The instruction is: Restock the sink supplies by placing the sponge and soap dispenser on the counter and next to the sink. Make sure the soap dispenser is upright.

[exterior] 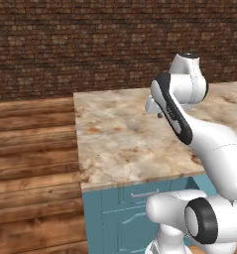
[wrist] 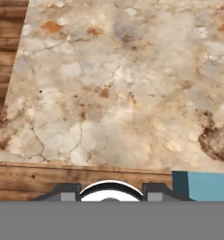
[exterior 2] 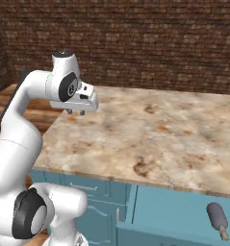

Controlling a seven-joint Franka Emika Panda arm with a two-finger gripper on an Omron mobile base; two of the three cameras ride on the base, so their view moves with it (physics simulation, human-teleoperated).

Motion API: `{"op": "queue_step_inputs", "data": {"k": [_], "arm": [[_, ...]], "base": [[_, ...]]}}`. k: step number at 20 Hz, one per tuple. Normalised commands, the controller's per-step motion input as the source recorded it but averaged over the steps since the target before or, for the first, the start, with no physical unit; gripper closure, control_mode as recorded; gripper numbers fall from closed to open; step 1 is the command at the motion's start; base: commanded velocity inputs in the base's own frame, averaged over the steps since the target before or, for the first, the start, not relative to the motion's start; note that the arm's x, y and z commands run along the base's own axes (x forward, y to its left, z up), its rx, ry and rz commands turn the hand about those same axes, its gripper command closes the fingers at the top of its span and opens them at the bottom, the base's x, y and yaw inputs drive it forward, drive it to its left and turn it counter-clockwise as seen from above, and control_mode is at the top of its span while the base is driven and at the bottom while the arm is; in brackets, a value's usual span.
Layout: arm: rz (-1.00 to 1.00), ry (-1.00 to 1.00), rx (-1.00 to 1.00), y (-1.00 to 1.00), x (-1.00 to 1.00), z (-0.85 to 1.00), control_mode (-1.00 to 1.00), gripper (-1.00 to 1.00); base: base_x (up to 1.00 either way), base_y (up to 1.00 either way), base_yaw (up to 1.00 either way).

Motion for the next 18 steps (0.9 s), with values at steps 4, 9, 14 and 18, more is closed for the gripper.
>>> {"op": "queue_step_inputs", "data": {"k": [4,9,14,18], "arm": [[0.00,0.00,0.00,0.00,-0.01,0.00,1.00,-1.00],[0.00,0.00,0.00,0.00,0.00,0.00,1.00,-1.00],[0.00,0.00,0.00,0.00,0.00,0.00,1.00,-1.00],[0.00,0.00,0.00,0.00,0.00,0.00,1.00,-1.00]], "base": [[-0.67,-0.02,0.00],[-0.59,-0.36,-0.01],[0.00,-0.99,0.00],[0.00,-1.00,0.02]]}}
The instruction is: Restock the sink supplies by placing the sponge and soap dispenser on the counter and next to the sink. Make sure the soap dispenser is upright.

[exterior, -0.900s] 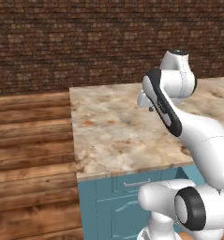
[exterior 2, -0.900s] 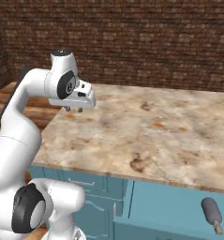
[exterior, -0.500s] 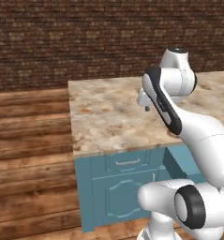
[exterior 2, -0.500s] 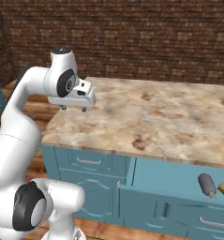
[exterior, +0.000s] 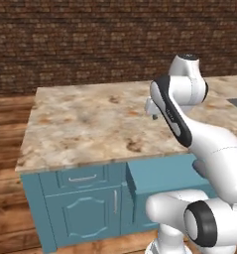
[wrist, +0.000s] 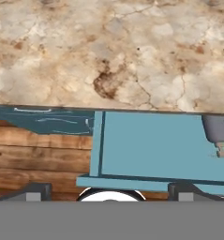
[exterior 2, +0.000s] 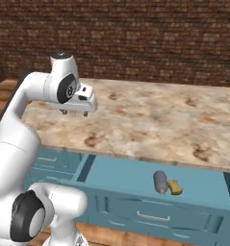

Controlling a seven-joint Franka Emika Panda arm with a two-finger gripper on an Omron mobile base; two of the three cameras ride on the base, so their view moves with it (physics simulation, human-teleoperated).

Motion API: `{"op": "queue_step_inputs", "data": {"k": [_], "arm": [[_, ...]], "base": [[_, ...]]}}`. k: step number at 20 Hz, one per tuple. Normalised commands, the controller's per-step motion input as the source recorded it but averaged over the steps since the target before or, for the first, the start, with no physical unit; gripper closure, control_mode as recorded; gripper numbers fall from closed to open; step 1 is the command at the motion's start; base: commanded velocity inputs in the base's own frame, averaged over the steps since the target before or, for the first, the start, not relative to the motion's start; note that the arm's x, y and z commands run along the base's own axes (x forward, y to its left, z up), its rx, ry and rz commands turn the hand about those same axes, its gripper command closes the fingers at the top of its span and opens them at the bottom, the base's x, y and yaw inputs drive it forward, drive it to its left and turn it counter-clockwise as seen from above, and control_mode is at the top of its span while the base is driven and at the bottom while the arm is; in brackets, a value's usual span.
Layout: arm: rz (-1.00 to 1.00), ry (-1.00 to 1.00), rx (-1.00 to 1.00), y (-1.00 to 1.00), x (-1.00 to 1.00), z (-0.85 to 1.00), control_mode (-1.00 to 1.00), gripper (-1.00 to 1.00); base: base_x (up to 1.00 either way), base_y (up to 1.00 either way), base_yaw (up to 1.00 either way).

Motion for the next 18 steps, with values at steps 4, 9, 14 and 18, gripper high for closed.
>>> {"op": "queue_step_inputs", "data": {"k": [4,9,14,18], "arm": [[0.00,0.00,0.00,0.00,0.00,0.00,1.00,-1.00],[0.00,0.00,0.00,0.00,0.00,0.00,1.00,-1.00],[0.00,0.00,0.00,0.00,0.00,0.00,1.00,-1.00],[0.00,0.00,0.00,0.00,0.00,0.00,1.00,-1.00]], "base": [[0.00,-1.00,0.04],[0.00,-1.00,0.10],[0.00,-1.00,0.27],[0.00,-1.00,0.38]]}}
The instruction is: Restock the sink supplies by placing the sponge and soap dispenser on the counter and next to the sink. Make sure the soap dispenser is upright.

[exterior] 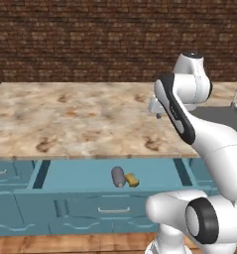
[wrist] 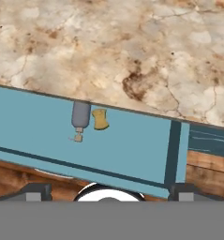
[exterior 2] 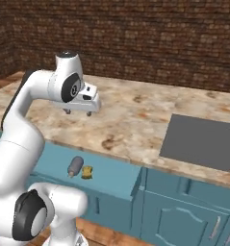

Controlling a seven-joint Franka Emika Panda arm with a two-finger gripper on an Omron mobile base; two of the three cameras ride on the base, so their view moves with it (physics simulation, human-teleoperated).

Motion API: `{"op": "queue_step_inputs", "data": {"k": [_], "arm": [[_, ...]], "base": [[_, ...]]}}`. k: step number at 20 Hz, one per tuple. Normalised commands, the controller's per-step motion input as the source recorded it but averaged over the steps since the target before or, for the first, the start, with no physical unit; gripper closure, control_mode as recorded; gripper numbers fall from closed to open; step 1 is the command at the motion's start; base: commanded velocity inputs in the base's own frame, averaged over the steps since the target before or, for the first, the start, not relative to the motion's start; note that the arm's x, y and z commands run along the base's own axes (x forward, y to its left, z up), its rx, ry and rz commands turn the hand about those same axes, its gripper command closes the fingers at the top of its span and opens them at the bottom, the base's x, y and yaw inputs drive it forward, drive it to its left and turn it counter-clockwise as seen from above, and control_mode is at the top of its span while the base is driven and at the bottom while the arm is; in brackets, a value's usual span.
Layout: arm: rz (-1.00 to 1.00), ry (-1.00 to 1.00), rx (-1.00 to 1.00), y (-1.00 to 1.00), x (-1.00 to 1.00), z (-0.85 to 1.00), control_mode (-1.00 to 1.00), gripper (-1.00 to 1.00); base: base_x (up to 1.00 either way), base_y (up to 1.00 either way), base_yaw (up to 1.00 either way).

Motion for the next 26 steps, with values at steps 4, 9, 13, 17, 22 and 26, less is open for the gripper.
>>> {"op": "queue_step_inputs", "data": {"k": [4,9,13,17,22,26], "arm": [[0.00,0.00,0.00,0.00,0.00,0.00,1.00,-1.00],[0.00,0.00,0.00,0.00,0.00,0.00,1.00,-1.00],[0.00,0.00,0.00,0.00,0.00,0.00,1.00,-1.00],[0.00,0.00,0.00,0.00,0.00,0.00,1.00,-1.00],[0.00,0.00,0.00,0.00,0.00,0.00,1.00,-1.00],[0.00,0.00,0.00,0.00,0.00,0.00,1.00,-1.00]], "base": [[-0.06,-1.00,0.34],[0.00,-1.00,0.33],[0.42,-0.88,0.39],[0.62,-0.63,0.42],[0.05,-0.44,0.34],[0.07,-0.52,0.25]]}}
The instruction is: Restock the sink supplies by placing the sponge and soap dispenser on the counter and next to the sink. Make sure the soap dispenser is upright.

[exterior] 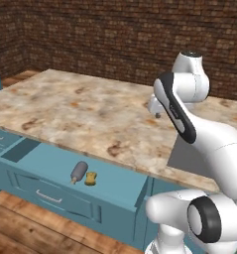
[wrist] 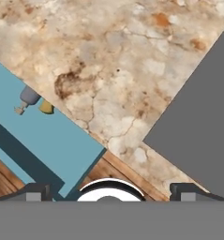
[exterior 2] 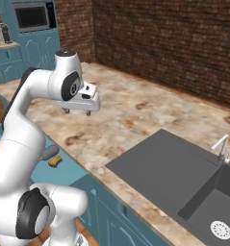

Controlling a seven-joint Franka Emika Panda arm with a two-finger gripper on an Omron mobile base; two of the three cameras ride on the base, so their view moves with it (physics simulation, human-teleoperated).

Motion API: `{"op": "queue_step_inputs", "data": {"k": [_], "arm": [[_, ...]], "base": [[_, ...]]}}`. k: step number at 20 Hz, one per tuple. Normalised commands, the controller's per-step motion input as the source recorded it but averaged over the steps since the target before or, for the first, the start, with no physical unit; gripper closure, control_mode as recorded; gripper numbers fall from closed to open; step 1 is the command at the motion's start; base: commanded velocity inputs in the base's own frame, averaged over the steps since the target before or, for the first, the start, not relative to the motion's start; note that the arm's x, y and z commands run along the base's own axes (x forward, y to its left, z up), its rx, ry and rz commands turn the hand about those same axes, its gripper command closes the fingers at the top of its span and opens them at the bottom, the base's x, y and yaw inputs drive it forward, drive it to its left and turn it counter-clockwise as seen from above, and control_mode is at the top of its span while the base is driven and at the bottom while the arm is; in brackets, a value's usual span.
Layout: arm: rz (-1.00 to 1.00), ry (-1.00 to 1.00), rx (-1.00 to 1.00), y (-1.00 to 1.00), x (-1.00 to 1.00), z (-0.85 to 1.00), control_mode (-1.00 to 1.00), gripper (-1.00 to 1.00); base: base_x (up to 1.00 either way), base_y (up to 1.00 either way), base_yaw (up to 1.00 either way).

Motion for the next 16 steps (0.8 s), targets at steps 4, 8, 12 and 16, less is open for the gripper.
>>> {"op": "queue_step_inputs", "data": {"k": [4,8,12,16], "arm": [[0.00,0.00,0.00,0.00,0.00,0.00,1.00,-1.00],[0.00,0.00,0.00,0.00,-0.02,-0.04,-1.00,-1.00],[-0.03,0.20,-0.05,0.84,-0.48,-0.84,-1.00,-1.00],[-0.15,0.28,-0.08,1.00,-0.07,-1.00,-1.00,-1.00]], "base": [[0.00,0.00,0.00],[0.00,0.00,0.00],[0.00,0.00,0.00],[0.00,0.00,0.00]]}}
